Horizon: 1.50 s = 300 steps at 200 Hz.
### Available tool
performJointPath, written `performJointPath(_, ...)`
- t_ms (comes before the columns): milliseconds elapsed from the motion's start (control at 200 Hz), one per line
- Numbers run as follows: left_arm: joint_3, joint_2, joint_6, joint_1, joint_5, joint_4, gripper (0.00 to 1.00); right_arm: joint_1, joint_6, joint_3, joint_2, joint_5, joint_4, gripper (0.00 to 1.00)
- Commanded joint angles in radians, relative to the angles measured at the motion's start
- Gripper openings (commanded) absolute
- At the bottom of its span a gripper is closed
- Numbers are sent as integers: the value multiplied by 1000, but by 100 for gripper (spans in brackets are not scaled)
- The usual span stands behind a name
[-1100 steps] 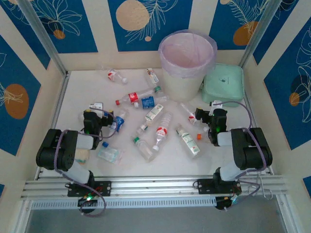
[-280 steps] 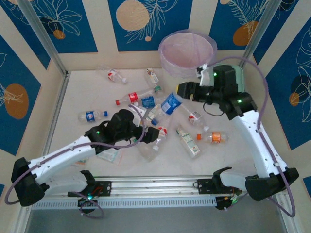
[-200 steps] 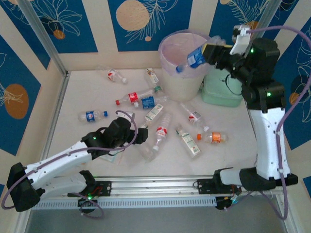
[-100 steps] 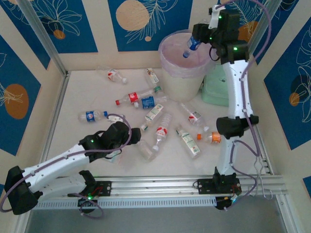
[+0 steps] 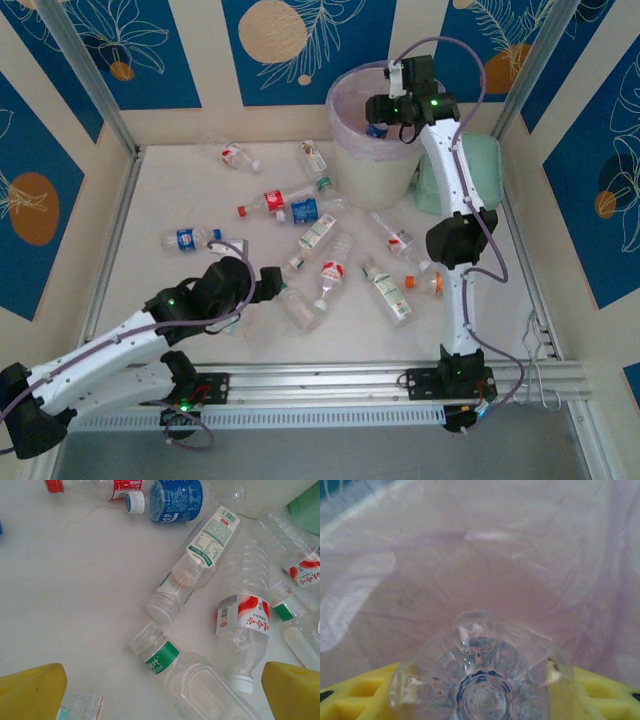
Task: Put the plastic bottles in the bin
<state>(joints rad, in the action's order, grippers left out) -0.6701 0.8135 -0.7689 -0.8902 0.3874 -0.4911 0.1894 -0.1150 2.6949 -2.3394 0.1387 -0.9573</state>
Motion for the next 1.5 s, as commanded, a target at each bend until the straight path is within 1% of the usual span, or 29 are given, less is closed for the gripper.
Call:
performJointPath(0, 19, -48, 31, 12, 33, -8, 99, -6, -12, 32, -5, -12, -47, 52)
performJointPath(85, 18, -78, 27, 14, 62, -43, 99, -14, -29, 38, 3, -29, -46, 73)
performJointPath(225, 13, -119, 18, 21, 115, -79, 99, -14, -21, 102, 35, -31, -56, 100)
performJointPath(310, 12, -135, 13, 29, 141, -88, 99, -19, -20, 125, 95, -14, -57, 99)
performJointPath(405, 0, -130, -1, 61, 146, -107, 99, -25, -31, 74, 201, 44, -44, 99)
performJointPath(480, -8, -120, -20, 118, 138, -110, 99, -23, -46, -5, 300, 82, -41, 99)
performJointPath(525, -7, -109, -32, 169, 123, -89, 99, -23, -61, -68, 364, 87, -43, 99)
performJointPath(550, -6, -101, -41, 199, 110, -73, 100, -22, -67, -111, 399, 85, -43, 99)
performJointPath(610, -1, -71, -66, 304, 60, -11, 99, -12, -89, -221, 493, 83, -42, 99)
performJointPath(700, 13, 14, -114, 455, -65, 128, 99, 10, -139, -450, 649, 33, -28, 99)
performJointPath(755, 5, 95, -138, 519, -107, 205, 99, 25, -179, -622, 751, -37, -1, 99)
performJointPath(810, -25, 189, -166, 573, -111, 237, 99, 36, -210, -790, 842, -126, 48, 99)
performJointPath(850, -49, 257, -204, 600, -105, 243, 99, 40, -228, -878, 895, -194, 68, 99)
performJointPath(940, -89, 381, -293, 632, -52, 268, 99, 43, -256, -1002, 975, -279, 48, 99)
performJointPath(996, -108, 448, -311, 643, -25, 305, 99, 44, -266, -1052, 1015, -303, 24, 99)
performJointPath(1036, -125, 499, -317, 654, -29, 331, 99, 45, -276, -1096, 1051, -314, 14, 99)
performJointPath(1101, -166, 579, -367, 676, -52, 320, 99, 46, -287, -1196, 1114, -328, 10, 99)
performJointPath(1166, -192, 647, -406, 691, -67, 345, 99, 42, -282, -1275, 1171, -328, -1, 99)
performJointPath(1276, -235, 762, -429, 709, -95, 404, 99, 28, -266, -1329, 1241, -301, -44, 99)
performJointPath(1326, -267, 798, -426, 713, -104, 388, 99, 25, -256, -1348, 1277, -287, -60, 99)
performJointPath(1391, -282, 825, -426, 713, -90, 391, 100, 21, -247, -1389, 1329, -297, -66, 99)
performJointPath(1496, -226, 851, -509, 719, -64, 471, 98, 0, -253, -1471, 1398, -310, -66, 99)
